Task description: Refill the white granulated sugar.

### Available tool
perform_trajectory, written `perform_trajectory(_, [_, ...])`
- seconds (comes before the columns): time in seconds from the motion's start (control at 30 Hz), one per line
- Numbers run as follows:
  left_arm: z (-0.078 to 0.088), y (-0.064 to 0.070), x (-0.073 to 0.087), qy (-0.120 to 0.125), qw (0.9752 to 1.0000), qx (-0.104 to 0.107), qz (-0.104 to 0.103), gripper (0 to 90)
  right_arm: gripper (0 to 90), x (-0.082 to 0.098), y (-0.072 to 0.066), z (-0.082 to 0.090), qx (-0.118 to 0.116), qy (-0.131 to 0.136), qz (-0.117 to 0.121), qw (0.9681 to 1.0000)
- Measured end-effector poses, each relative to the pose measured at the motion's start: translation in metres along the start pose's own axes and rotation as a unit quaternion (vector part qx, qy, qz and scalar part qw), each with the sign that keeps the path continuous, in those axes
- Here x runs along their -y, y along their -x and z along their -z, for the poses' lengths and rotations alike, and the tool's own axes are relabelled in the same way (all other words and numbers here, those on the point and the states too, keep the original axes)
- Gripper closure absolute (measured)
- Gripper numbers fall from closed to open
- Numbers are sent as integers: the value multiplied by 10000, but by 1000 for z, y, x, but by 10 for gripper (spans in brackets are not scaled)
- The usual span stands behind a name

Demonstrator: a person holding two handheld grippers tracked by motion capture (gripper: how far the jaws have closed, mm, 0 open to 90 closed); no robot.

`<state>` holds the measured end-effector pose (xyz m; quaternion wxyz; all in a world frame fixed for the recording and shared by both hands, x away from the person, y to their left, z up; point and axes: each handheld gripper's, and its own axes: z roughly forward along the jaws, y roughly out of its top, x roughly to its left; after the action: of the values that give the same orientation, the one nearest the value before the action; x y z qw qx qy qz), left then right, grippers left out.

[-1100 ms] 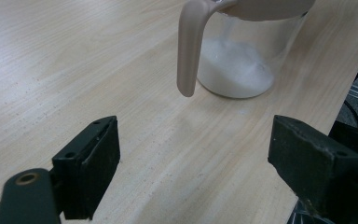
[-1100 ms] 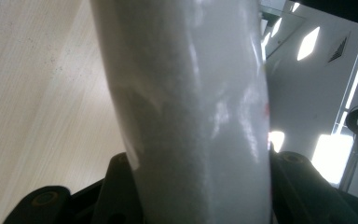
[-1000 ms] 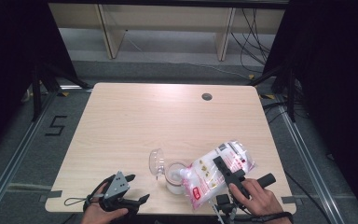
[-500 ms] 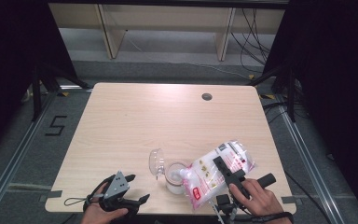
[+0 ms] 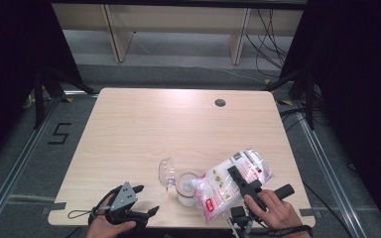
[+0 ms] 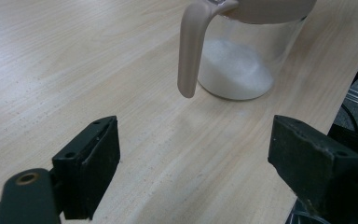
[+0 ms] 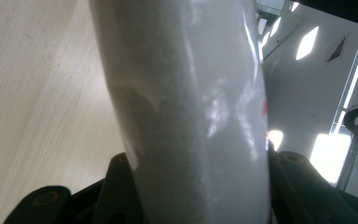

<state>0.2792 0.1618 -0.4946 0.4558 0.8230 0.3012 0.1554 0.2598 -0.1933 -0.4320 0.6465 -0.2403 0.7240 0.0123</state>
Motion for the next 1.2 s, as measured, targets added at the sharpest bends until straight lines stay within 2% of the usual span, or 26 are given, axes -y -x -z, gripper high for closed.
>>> perform_trajectory(0.07, [0, 0, 0, -12, 10000, 19, 5, 164, 617, 0, 0, 0, -11, 5, -16, 10000])
perform_trajectory(0.13, [0, 2, 1, -33, 9999, -4, 134, 164, 617, 0, 2, 0, 27, 49, 72, 10000])
perform_trajectory(0.2, [0, 0, 0, -25, 10000, 28, -32, 164, 617, -1, 3, 1, 5, 14, 50, 10000])
perform_trajectory(0.23, [0, 1, 0, -20, 10000, 25, -16, 164, 618, -1, 4, 0, 50, 63, 104, 9999])
perform_trajectory(0.3, [0, 0, 0, -36, 10000, 9, -27, 164, 617, -1, 2, 1, 18, 14, 17, 10000])
perform_trajectory(0.37, [0, 0, 0, -35, 10000, 9, -18, 164, 618, -1, 2, 1, 24, 18, 27, 10000])
perform_trajectory(0.4, [0, 2, 1, -29, 9999, -6, 143, 164, 617, -1, 2, 1, 15, 36, 67, 10000])
perform_trajectory(0.43, [-1, 2, 1, -24, 9999, -2, 169, 164, 618, -2, 2, 1, -5, 32, 48, 10000])
perform_trajectory(0.53, [0, 0, 0, -36, 10000, -11, -4, 164, 618, -2, 2, 1, -5, 20, 33, 10000])
perform_trajectory(0.6, [-1, 2, 1, -5, 9998, 13, 177, 164, 619, -3, 5, 1, 57, 77, 184, 9998])
perform_trajectory(0.63, [-1, 2, 1, -10, 9998, 3, 174, 164, 619, -3, 2, 1, 11, 6, 42, 10000])
perform_trajectory(0.67, [-1, 2, 1, -16, 9999, 7, 169, 164, 619, -3, 5, 1, 44, 58, 182, 9998])
perform_trajectory(0.7, [-1, 2, 1, -16, 9999, 3, 132, 164, 619, -3, 5, 1, 38, 64, 182, 9998])
perform_trajectory(0.73, [0, 0, 0, -37, 10000, -5, -22, 164, 620, -3, 6, 1, 36, 68, 170, 9998])
perform_trajectory(0.8, [-1, 3, 1, -22, 9998, -2, 178, 164, 620, -3, 6, 1, 75, 103, 139, 9998])
perform_trajectory(0.9, [-1, 2, 1, -26, 9998, -3, 174, 164, 621, -2, 6, 1, 46, 110, 141, 9998])
perform_trajectory(0.93, [-1, 2, 1, -24, 9999, -2, 170, 164, 621, -2, 5, 1, -32, 62, 101, 9999])
perform_trajectory(0.97, [0, 2, 1, -38, 9999, -16, 150, 164, 622, -2, 3, 1, 18, 62, 30, 10000])
perform_trajectory(1.0, [0, 2, 1, -37, 9999, -12, 141, 164, 622, -2, 1, 1, -47, 26, -90, 9999])
perform_trajectory(1.07, [0, 2, 1, -45, 9999, -20, 141, 164, 622, -2, 2, 2, -47, 41, -96, 9999])
perform_trajectory(1.1, [0, 2, 1, -38, 9999, -12, 141, 164, 623, -2, 4, 1, 21, 95, -12, 10000])
perform_trajectory(1.13, [0, 2, 1, -47, 9999, -17, 140, 164, 623, -2, 6, 1, -17, 126, 68, 9999])
perform_trajectory(1.2, [0, 2, 1, -34, 9999, -6, 132, 164, 624, -2, 5, 1, 13, 121, 2, 9999])
